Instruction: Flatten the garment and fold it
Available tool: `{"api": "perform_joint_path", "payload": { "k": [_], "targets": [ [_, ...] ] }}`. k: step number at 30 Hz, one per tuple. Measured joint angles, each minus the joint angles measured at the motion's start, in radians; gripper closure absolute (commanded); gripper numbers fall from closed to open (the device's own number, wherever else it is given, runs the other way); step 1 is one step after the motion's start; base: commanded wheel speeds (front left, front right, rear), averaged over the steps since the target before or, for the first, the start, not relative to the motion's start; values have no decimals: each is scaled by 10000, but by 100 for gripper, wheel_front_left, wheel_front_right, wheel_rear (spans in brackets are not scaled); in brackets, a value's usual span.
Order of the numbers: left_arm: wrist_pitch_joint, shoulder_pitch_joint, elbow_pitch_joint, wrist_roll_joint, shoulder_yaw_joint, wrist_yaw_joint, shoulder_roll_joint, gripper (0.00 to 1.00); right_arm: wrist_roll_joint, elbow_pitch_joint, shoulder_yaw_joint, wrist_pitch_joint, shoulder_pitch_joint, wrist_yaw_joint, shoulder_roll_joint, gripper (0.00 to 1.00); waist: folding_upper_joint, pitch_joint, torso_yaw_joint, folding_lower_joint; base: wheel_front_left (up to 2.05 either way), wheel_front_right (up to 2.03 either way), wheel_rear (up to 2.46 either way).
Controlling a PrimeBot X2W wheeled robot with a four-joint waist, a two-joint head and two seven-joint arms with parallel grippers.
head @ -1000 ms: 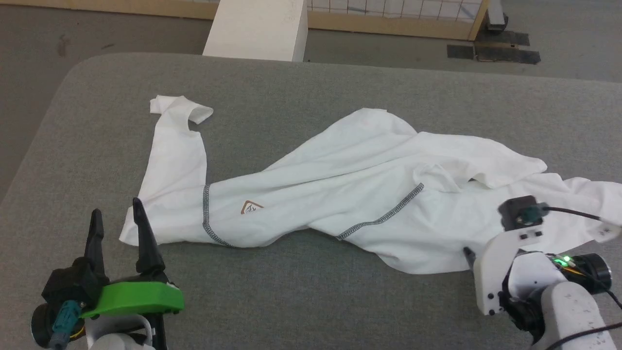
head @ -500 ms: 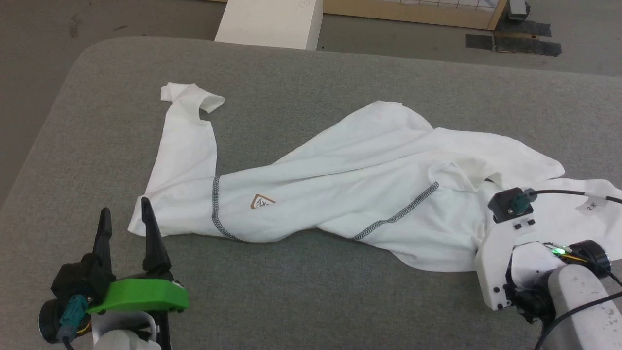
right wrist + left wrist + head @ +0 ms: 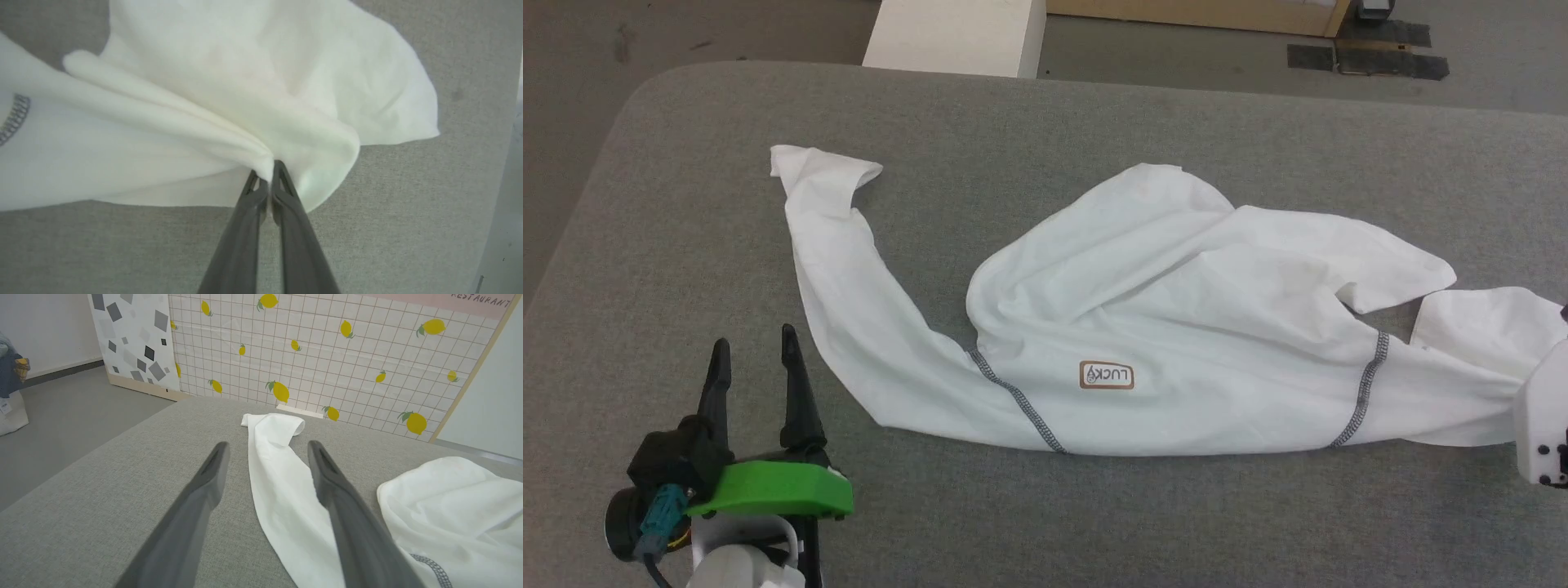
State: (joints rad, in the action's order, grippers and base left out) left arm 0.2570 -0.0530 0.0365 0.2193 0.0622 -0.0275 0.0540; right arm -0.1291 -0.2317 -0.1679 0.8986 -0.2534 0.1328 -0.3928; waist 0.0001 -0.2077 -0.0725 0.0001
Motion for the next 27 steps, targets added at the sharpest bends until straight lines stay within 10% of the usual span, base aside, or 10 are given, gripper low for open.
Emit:
{"api": "perform_joint_path", "payload": {
  "k": [9,14,27],
  "targets": [
    [0,154,184,4,82,12,-13,0,-1187,2568,-1145,-2719,-89,-6,1902,0,0,581,-4,0,0,0,0],
    [0,417,161,19,119,-19,-12,0,-1235,3127,-153,-3453,376,-6,2627,0,0,883,137,-1,0,0,0],
    [2,-86,-109,-79,-600,-17,-21,0,378,-568,3212,-2104,-3046,-6,2823,0,0,205,-217,-1,0,0,0]
  ]
}}
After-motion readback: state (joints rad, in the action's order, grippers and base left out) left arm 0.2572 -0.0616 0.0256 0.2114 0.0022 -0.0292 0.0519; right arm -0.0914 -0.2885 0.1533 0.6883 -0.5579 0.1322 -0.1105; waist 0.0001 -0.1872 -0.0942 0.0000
